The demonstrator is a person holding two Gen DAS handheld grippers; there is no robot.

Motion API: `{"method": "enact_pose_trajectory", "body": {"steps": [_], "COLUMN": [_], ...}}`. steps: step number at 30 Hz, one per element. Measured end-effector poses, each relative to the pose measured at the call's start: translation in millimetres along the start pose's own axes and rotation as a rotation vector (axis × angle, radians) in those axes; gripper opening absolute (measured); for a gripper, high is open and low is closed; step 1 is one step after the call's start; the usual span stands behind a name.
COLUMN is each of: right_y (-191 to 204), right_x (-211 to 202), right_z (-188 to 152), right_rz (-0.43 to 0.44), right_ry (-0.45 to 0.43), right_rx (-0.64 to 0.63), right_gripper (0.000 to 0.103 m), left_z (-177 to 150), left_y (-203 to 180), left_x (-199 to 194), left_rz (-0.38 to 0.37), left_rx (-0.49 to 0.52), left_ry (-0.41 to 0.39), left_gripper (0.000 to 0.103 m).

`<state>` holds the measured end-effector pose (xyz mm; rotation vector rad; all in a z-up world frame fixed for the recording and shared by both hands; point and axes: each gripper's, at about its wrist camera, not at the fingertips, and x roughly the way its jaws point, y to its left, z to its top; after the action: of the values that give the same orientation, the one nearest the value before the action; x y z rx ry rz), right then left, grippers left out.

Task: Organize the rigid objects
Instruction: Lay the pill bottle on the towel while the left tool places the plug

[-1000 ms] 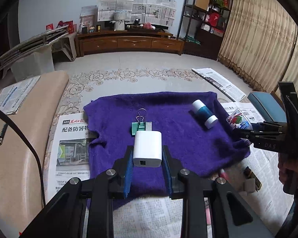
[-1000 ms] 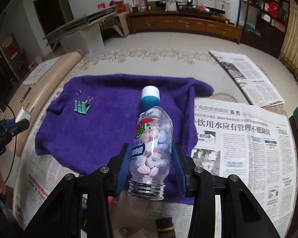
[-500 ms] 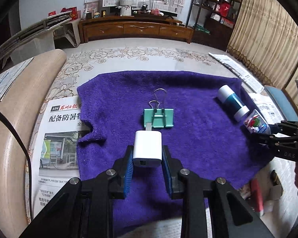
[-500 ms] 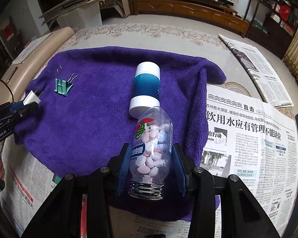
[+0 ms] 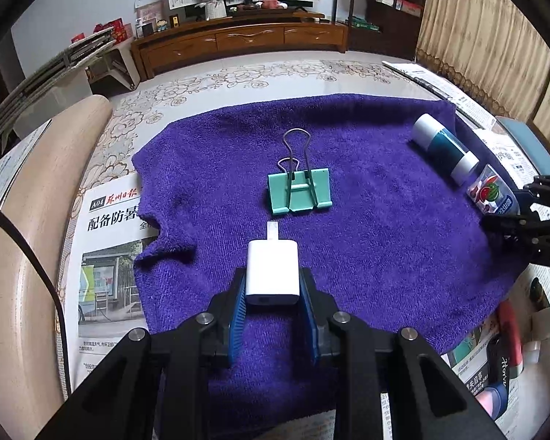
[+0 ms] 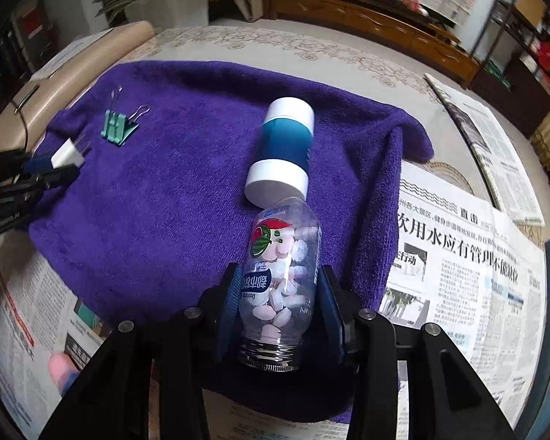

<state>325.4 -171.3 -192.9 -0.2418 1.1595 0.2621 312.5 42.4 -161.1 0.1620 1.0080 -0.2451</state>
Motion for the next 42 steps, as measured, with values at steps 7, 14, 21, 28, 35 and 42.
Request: {"method": "enact_pose_trajectory", "body": {"steps": [7, 14, 21, 28, 35, 42], "right_y": [-5.4, -6.5, -0.6, -4.9, -29.7, -57.2], "right_x": [-1.4, -3.1, -31.2, -72.3, -117.4, -122.6], "right_z": [1.6, 3.1, 1.2, -14.6, -56.7, -118.7], "right_rz": [0.046, 0.069, 0.054, 0.035, 0.060, 0.055], "right_ry": [0.027, 0.034, -0.013, -0.080, -0.183, -0.214], "right_rx": [-0.074, -0.100, -0.104, -0.026, 0.158, 0.341], "right_gripper": [0.044, 0.048, 0.088, 0.102, 0.103, 0.103], "left_z": [3.3, 4.3, 2.9, -6.9, -42.8, -83.8], "left_y": [0.0, -2.1, -26.4, -35.5, -73.9, -103.9], "left_x": [1.6, 2.1, -13.1, -46.5, -77.4, -68.2], "left_rz": [0.050, 0.016, 0.021, 0.066, -0.038, -0.099], "left_rx": [0.047, 0.060, 0.106, 0.079, 0.055, 0.036], "left_ry": [0.032, 0.060, 0.039, 0.026, -0.010, 0.009], "left_gripper": [0.044, 0.063, 0.103, 0.103, 0.103, 0.103]}}
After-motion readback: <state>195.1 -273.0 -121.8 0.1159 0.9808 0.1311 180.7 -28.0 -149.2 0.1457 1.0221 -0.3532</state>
